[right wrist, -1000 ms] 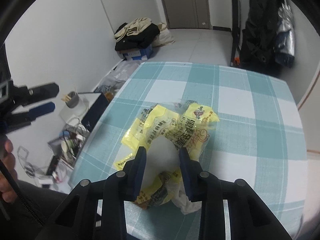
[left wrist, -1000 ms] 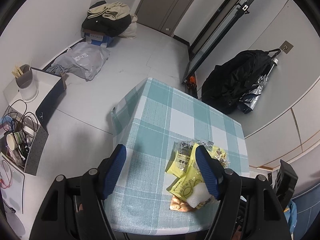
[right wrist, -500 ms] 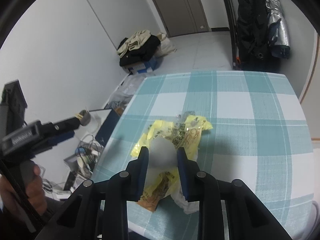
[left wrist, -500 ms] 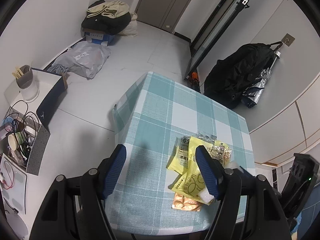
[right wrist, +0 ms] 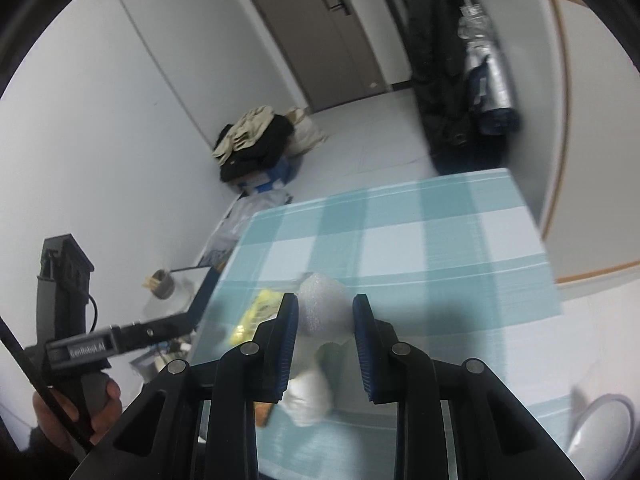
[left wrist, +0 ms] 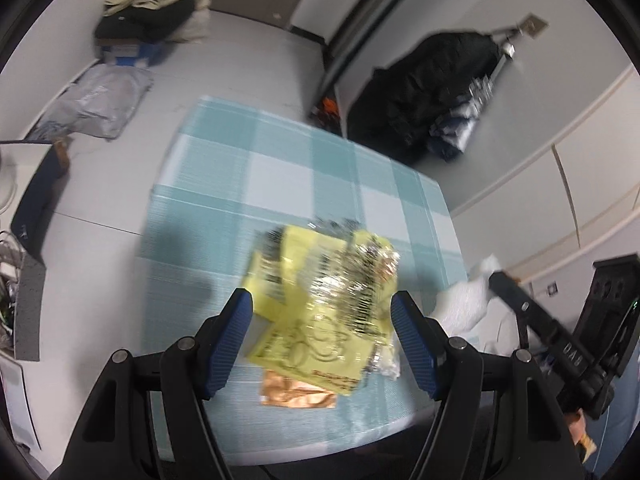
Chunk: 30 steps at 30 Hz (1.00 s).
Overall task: Collect trash
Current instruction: 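Close the left tool on the yellow printed wrapper while the right holds bubble wrap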
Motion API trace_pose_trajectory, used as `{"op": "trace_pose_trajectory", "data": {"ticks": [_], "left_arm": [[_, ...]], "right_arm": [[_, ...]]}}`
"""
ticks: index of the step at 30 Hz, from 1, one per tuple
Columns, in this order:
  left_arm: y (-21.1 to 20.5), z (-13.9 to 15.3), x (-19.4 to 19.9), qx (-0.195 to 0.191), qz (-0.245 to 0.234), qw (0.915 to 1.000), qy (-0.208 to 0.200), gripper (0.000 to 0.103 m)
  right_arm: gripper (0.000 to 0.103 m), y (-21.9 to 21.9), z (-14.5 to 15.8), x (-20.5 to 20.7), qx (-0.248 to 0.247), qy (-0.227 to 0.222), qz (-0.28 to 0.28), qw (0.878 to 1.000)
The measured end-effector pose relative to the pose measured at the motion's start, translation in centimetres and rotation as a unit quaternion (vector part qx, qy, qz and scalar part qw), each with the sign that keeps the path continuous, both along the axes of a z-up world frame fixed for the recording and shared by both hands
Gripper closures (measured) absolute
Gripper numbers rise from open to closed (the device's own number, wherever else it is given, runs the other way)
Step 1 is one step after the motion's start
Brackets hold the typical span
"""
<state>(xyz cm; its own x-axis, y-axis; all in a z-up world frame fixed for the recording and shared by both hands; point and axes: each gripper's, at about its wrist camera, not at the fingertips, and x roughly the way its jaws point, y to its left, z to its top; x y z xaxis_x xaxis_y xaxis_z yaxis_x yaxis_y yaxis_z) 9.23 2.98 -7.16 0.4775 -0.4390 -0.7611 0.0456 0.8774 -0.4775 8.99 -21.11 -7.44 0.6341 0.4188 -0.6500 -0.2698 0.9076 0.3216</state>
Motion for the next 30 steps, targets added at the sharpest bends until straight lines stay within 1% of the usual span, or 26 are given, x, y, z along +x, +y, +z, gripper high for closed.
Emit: {"op": "trace_pose_trajectory", "data": {"ticks": [3, 4, 7, 11, 13, 15, 17, 20, 22, 23, 24, 25, 27, 28, 30], "left_arm": [[-1.9, -1.0, 0.7, -0.001, -0.019, 0.9996, 0.018, 0.035], [-2.5, -1.4, 0.9, 0.007, -0.023, 0.9994, 0.025, 0.035], [-3.6, -2.2, 1.4, 0.050, -0.023, 0.9977, 0.039, 0.035], [-4.8, -3.3, 1.8, 0.075, -0.032, 0.9948, 0.061, 0.035], [-5.0, -3.7, 1.7, 0.086, -0.034, 0.9936, 0.065, 0.035], [-5.0, -3.9, 1.6, 0.088, -0.032, 0.9934, 0.066, 0.035], [-5.1, -3.8, 1.6, 0.089, -0.032, 0.9935, 0.063, 0.035], [-5.2, -3.6, 1.4, 0.100, -0.037, 0.9927, 0.056, 0.035], [-5.4, -3.7, 1.6, 0.102, -0.038, 0.9926, 0.052, 0.038], [-5.5, -3.7, 1.5, 0.103, -0.039, 0.9926, 0.051, 0.045], [-5.5, -3.7, 1.5, 0.103, -0.041, 0.9926, 0.050, 0.049], [-5.5, -3.6, 1.5, 0.103, -0.040, 0.9927, 0.048, 0.049], [-5.4, -3.6, 1.4, 0.103, -0.039, 0.9929, 0.045, 0.056], [-5.4, -3.6, 1.4, 0.104, -0.039, 0.9928, 0.044, 0.058], [-5.4, -3.4, 1.3, 0.108, -0.041, 0.9926, 0.040, 0.070]], "right_arm": [[0.077, -1.6, 0.0, 0.2, 0.002, 0.001, -0.016, 1.000], [0.077, -2.1, 0.0, 0.2, 0.004, 0.002, -0.018, 1.000], [0.077, -3.3, 0.1, 0.2, 0.004, 0.001, -0.026, 1.000], [0.077, -4.7, 0.3, 0.1, 0.010, 0.000, -0.034, 0.999], [0.077, -5.1, 0.4, 0.1, 0.014, 0.001, -0.036, 0.999], [0.077, -5.5, 0.4, 0.1, 0.017, 0.003, -0.037, 0.999], [0.077, -5.7, 0.5, 0.1, 0.019, 0.003, -0.036, 0.999], [0.077, -5.7, 0.7, 0.0, 0.018, 0.000, -0.034, 0.999], [0.077, -5.8, 0.8, -0.1, 0.017, -0.002, -0.033, 0.999], [0.077, -5.8, 0.8, -0.1, 0.018, -0.002, -0.033, 0.999], [0.077, -5.8, 0.8, -0.2, 0.018, -0.003, -0.034, 0.999], [0.077, -5.8, 0.8, -0.2, 0.018, -0.003, -0.034, 0.999], [0.077, -5.8, 0.8, -0.2, 0.019, -0.002, -0.035, 0.999], [0.077, -5.8, 0.7, -0.3, 0.017, -0.002, -0.035, 0.999], [0.077, -5.6, 0.7, -0.3, 0.012, -0.003, -0.034, 0.999]]}}
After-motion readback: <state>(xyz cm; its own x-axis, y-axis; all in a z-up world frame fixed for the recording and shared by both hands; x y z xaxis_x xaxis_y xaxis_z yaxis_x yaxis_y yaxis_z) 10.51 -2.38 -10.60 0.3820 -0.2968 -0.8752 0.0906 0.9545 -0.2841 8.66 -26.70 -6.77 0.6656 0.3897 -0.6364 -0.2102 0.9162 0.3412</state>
